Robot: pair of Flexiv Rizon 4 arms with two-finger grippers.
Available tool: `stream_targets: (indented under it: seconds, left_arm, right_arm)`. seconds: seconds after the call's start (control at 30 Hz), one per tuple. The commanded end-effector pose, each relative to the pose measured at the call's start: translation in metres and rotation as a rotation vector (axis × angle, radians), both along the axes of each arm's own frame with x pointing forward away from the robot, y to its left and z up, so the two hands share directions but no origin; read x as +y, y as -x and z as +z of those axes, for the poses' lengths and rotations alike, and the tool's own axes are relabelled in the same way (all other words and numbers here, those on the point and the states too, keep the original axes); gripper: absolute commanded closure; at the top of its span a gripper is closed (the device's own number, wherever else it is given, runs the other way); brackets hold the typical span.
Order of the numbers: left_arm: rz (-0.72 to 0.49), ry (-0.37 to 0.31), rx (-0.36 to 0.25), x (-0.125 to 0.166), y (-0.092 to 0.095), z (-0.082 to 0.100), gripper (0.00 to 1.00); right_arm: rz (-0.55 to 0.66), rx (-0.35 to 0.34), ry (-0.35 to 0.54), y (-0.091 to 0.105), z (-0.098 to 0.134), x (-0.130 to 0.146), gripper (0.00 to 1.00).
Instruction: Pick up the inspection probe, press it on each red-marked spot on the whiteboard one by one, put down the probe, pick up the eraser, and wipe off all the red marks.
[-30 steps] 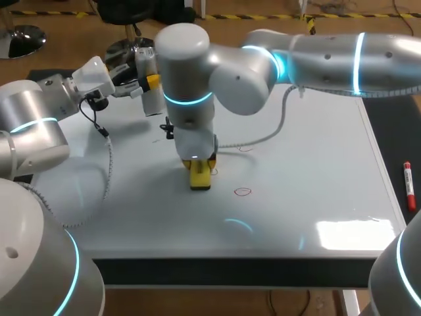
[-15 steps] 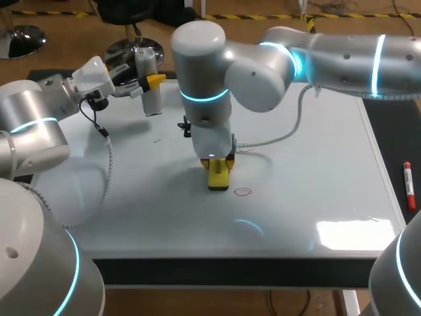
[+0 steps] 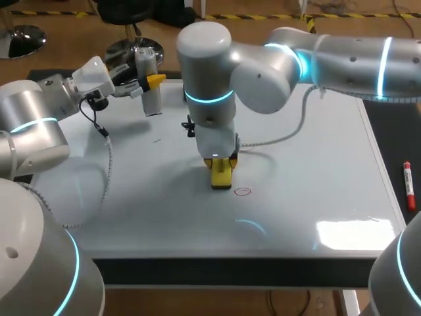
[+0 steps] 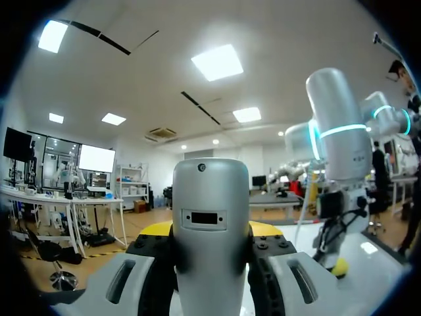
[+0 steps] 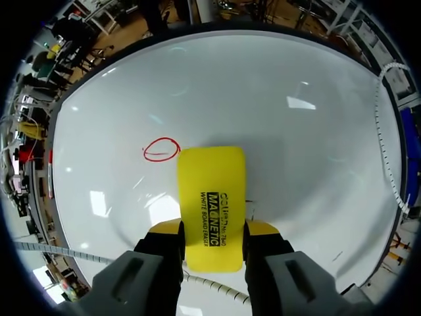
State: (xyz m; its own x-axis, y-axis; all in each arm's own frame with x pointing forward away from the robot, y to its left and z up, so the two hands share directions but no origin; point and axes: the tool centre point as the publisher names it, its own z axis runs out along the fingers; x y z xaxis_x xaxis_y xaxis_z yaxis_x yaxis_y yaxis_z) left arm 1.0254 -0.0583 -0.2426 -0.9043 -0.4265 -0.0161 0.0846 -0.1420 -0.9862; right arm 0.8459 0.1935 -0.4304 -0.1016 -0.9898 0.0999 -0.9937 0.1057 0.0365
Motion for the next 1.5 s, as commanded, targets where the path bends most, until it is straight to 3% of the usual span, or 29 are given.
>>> stream_targets:
  seconds: [0.03, 0.27, 0.47, 0.67, 0.83, 1.17, 1.5]
  left_arm:
    - [0.001, 0.002, -0.002, 0.0, 0.0, 0.0, 1.0]
    - [0.001, 0.002, -0.002, 0.0, 0.0, 0.0, 1.0]
    - [0.001, 0.002, -0.002, 0.0, 0.0, 0.0, 1.0]
    - [0.001, 0.002, -0.002, 0.0, 0.0, 0.0, 1.0]
    - [0.001, 0.002, -0.002, 0.0, 0.0, 0.0, 1.0]
    - [0.001, 0.002, -0.002, 0.0, 0.0, 0.0, 1.0]
    - [0.001, 0.002, -0.002, 0.0, 0.0, 0.0, 1.0]
  right_arm:
    - [-0.002, 0.019, -0.024, -0.014, -0.002, -0.003, 1.0]
    - [0.007, 0.0, -0.054, -0.041, 0.033, -0.002, 1.0]
    - [0.018, -0.018, -0.048, -0.061, 0.048, -0.007, 1.0]
    - [0.019, -0.03, -0.038, -0.066, 0.053, -0.007, 1.0]
    - [0.004, -0.041, -0.054, -0.053, 0.062, 0.005, 1.0]
    - [0.02, -0.052, -0.089, -0.005, 0.065, 0.041, 1.0]
    - [0.015, -0.053, -0.111, 0.013, 0.046, 0.059, 1.0]
